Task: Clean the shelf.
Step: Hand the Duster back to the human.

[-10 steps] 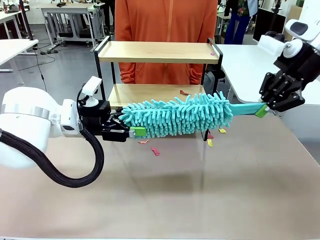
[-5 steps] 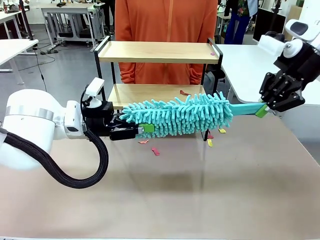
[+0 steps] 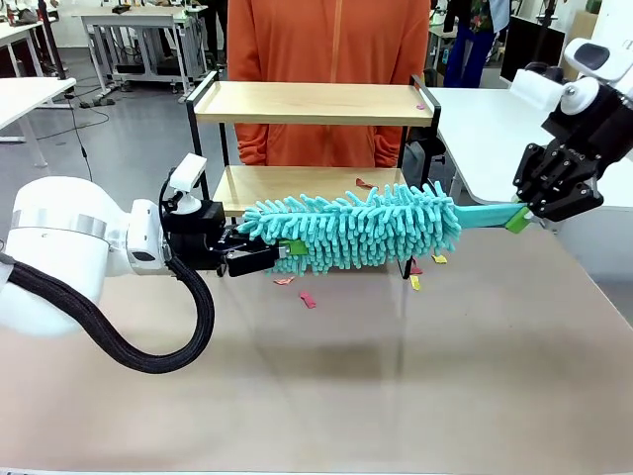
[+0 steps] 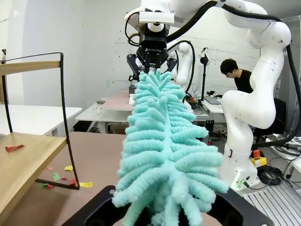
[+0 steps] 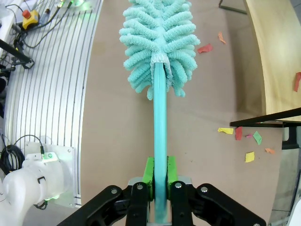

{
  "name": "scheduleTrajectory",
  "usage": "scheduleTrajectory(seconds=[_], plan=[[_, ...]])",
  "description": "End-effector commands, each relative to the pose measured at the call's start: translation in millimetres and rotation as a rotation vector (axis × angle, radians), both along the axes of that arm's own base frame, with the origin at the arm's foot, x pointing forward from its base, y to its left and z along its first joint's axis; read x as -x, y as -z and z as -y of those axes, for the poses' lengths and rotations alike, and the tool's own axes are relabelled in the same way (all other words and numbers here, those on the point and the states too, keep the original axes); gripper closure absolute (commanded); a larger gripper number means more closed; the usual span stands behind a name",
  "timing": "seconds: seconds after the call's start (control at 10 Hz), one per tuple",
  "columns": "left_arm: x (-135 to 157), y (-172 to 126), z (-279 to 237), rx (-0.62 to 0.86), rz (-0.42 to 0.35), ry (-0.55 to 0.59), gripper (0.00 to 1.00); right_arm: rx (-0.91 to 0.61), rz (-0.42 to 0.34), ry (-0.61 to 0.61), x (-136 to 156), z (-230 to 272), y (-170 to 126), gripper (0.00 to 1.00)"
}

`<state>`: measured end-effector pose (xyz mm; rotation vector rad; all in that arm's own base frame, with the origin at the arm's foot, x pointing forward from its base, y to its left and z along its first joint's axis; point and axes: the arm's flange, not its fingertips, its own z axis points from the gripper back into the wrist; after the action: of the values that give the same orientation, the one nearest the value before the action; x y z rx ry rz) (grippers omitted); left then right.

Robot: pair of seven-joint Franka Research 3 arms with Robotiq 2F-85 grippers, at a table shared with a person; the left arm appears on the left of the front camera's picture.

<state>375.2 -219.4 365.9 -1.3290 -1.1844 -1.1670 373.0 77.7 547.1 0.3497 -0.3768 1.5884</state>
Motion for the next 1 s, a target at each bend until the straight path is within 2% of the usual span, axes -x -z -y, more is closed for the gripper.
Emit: scheduleTrajectory(seconds=[0.0, 0.3, 0.4, 0.5, 0.6, 0.7, 0.8, 0.9], plan=[[-0.7, -0.3, -1.0, 0.007, 0.033, 0.013, 1.0, -0.018, 0.007, -0.018, -0.8, 0.8, -1.6, 0.87], [-0.3, -0.6, 0.0, -0.002, 0.008, 0.005, 1.0, -0.018, 0.007, -0.018, -0.8, 0.8, -1.6, 0.87], [-0.3, -0.6, 0.0, -0.002, 0.008, 0.005, 1.0, 0.0, -0.001, 0.0, 0.1, 0.0, 0.0, 0.27], [-0.3, -0.6, 0.0, -0.002, 0.008, 0.005, 1.0, -0.057, 0.025, 0.016, 4.7, 7.3, -14.9, 0.27], [-0.3, -0.6, 0.0, -0.002, 0.008, 0.005, 1.0, -0.109, 0.055, 0.02, 9.1, 14.0, -27.9, 0.0], [-0.3, -0.6, 0.0, -0.002, 0.008, 0.005, 1.0, -0.188, 0.071, 0.013, 14.0, 22.0, -41.8, 0.23], [-0.3, -0.6, 0.0, -0.002, 0.008, 0.005, 1.0, -0.253, 0.099, 0.032, 20.5, 30.9, -54.7, 0.0], [-0.3, -0.6, 0.0, -0.002, 0.008, 0.005, 1.0, -0.338, 0.119, 0.056, 28.0, 42.4, -67.6, 0.0]])
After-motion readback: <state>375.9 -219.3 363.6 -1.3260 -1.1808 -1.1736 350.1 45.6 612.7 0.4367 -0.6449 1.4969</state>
